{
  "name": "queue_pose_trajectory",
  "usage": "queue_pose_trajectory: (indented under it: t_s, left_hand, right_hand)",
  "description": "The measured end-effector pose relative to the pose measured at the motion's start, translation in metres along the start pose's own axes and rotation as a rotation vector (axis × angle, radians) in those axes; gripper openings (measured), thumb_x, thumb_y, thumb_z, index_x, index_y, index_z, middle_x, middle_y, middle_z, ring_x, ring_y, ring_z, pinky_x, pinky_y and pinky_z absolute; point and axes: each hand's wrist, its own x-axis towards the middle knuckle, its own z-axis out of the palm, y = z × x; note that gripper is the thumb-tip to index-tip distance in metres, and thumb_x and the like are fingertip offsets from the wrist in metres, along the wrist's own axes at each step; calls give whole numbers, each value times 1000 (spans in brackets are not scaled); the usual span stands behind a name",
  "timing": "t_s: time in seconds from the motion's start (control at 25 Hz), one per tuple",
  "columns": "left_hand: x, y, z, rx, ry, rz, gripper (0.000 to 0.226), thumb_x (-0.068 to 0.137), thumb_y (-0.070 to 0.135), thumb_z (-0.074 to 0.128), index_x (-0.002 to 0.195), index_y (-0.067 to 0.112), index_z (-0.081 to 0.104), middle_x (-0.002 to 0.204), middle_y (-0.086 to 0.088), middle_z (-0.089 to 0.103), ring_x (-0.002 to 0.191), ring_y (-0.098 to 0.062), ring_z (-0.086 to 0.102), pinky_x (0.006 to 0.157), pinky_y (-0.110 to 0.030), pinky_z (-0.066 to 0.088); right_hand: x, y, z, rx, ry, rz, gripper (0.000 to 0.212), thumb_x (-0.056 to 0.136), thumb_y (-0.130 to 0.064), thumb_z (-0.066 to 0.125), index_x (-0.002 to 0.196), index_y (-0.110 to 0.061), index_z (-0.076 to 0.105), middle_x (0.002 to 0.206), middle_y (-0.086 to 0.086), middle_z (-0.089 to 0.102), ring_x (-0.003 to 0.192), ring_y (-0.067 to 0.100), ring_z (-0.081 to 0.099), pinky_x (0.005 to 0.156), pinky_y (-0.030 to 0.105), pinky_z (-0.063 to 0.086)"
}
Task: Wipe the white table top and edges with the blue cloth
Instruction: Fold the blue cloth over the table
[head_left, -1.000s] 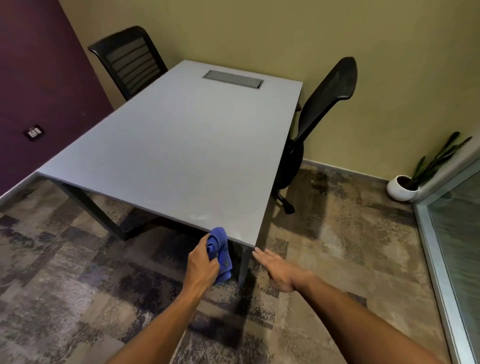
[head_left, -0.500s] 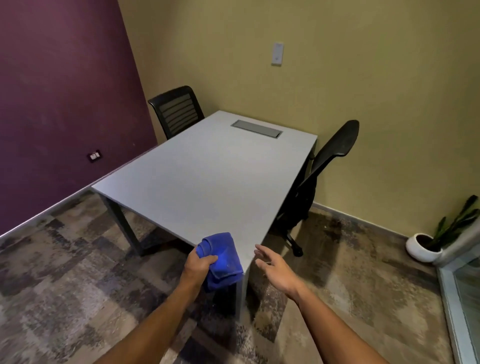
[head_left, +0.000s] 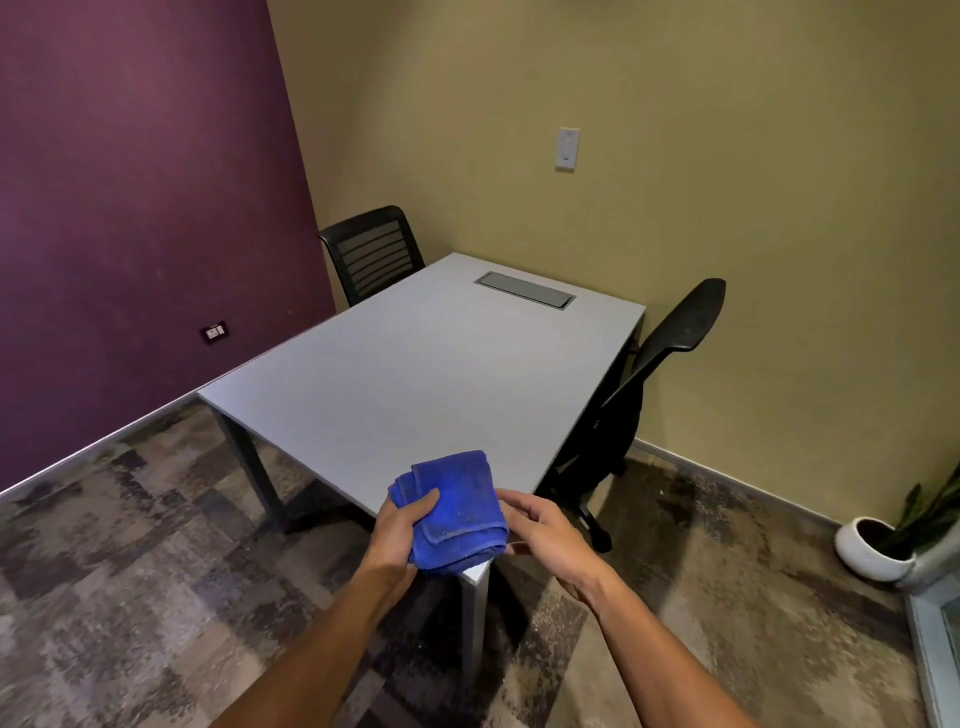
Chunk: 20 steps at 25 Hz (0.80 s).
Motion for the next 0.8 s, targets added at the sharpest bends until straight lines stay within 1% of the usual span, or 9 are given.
queue_pose_trajectory:
  t_s: [0.08,0.12,0.28,0.36,0.44,0.48,0.56,0.68,0.8]
  left_hand:
    - [12,-4,6,-20,8,-54,47,79,21,70,122,5,61,111,-23,72,96,-40,71,73,-43,59]
    - [18,-7,8,-30,-10,-92,46,81,23,69,122,4,62,113,-25,71,97,-42,69,74,-43,58]
    - [56,-14,17,44,-62,-237,41,88,32,65,116,2,68,108,-26,72,88,-36,69,67,-36,56]
    - [81,-14,25,86,-60,-249,43,87,25,67,114,-8,60,91,-22,71,71,-27,68,56,-32,54]
    - [105,-13,31,109,-41,-304,42,83,19,69,108,-11,57,80,-19,66,59,-23,65,51,-30,52]
    - [116,-12,32,106,-47,-338,42,85,23,67,109,-11,61,82,-18,70,62,-25,68,55,-33,55]
    - [140,-12,33,99,-22,-366,41,95,38,57,111,3,69,92,-14,77,74,-27,74,66,-40,59]
    - [172,-9,33,98,69,-322,50,96,56,47,118,16,66,111,-7,74,99,-29,71,81,-45,57]
    - [188,-4,36,92,17,-286,60,90,65,44,120,18,68,119,-10,72,108,-28,68,93,-46,53]
  right_hand:
    - [7,-5,-4,-23,-101,24,33,98,-56,55,129,-49,64,123,-16,73,112,7,70,93,34,58]
    - [12,-7,-5,-35,-118,39,33,95,-62,55,125,-51,65,122,-16,73,109,5,70,89,30,57]
    - [50,-5,-22,-18,11,63,61,74,-79,67,111,-30,68,105,-6,74,95,5,72,75,26,57]
    - [74,-6,-32,21,68,73,53,77,-69,71,106,-25,65,106,-5,75,98,6,74,73,26,57]
    - [100,-10,-42,101,109,98,47,81,-56,75,106,-17,65,106,0,76,100,14,75,78,34,62]
    - [112,-14,-46,135,131,114,47,81,-52,76,107,-14,65,105,3,77,100,18,76,81,39,63]
    - [137,-22,-54,166,180,147,48,81,-48,76,110,-12,66,101,3,78,95,23,77,81,43,64]
    - [168,-30,-70,153,235,206,43,83,-52,72,108,-17,70,93,-2,79,84,22,79,74,40,64]
    - [186,-31,-87,128,226,218,36,90,-53,67,106,-21,72,91,-5,80,76,19,79,68,33,61]
